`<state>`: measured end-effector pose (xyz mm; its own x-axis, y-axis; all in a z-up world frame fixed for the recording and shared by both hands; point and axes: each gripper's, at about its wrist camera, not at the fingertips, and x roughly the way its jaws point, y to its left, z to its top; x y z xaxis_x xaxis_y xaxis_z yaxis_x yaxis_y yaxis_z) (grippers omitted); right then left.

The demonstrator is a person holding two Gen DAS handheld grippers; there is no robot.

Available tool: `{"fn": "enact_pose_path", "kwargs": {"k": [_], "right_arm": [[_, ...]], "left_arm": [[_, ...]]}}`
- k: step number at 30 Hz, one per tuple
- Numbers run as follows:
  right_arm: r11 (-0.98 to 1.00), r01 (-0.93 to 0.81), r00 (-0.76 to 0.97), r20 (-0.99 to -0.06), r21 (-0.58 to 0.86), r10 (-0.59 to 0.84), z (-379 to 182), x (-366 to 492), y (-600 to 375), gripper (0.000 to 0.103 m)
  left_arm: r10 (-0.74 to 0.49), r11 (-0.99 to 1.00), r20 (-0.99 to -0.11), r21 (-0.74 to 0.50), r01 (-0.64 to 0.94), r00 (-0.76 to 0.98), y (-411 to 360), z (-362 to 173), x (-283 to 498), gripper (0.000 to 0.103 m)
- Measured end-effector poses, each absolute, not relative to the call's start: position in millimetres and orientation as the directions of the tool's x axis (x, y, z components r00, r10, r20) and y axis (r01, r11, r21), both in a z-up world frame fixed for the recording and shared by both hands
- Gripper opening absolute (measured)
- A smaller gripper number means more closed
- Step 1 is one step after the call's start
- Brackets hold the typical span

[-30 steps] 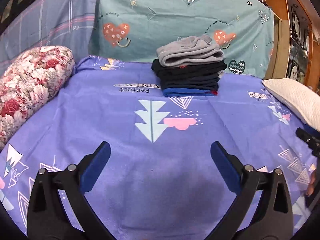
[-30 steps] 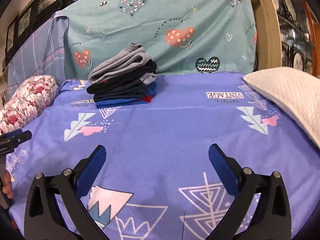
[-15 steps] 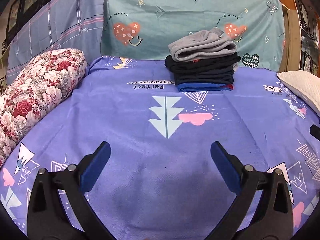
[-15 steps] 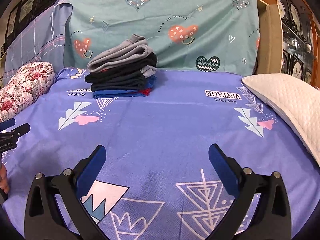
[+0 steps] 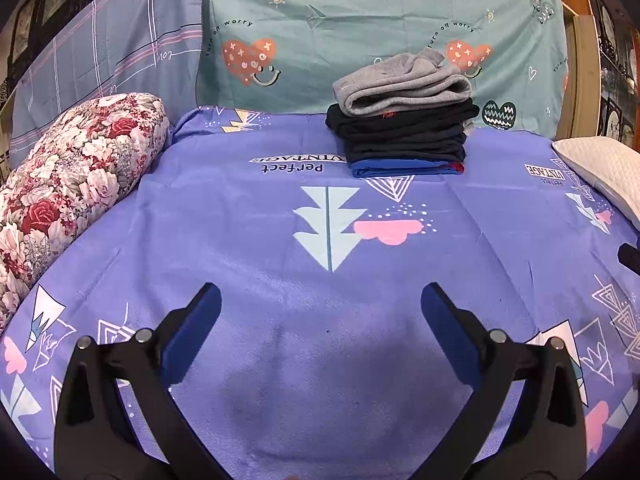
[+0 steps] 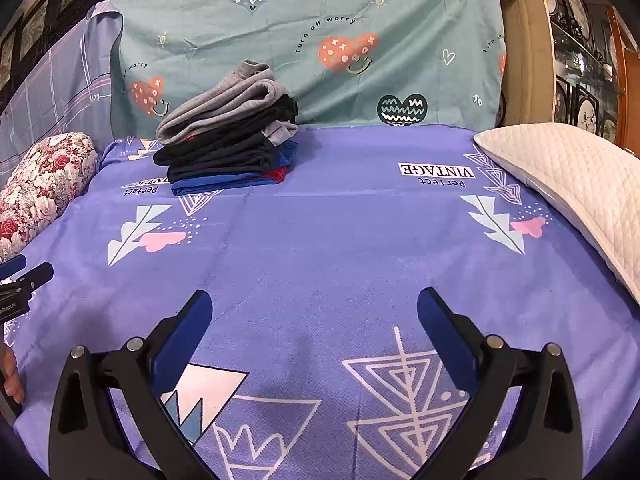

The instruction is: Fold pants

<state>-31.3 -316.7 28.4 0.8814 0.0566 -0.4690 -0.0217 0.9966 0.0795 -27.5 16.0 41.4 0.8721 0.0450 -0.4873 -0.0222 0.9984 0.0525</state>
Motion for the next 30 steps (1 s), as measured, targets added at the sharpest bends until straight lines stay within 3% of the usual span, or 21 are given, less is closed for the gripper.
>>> {"fn": "enact_pose_path", "kwargs": {"k": [20,30], "right_arm": [[0.997,-0.02,0.88,-0.472,0.08,0.055,28.2,-31.3,-316.3,0.102],[0.997,-0.02,0.879,-0.473,0.08,0.055,28.4,-31.3,-316.4,0.102]], "left_arm": [[0.05,0.997,-0.463,0.069,-0.02,0.885,14.8,42.9,-27.8,0.101],[0.044,0.999,-0.511,0.023,-0.037,0.858,23.4,38.7,-21.2,0.101]]}}
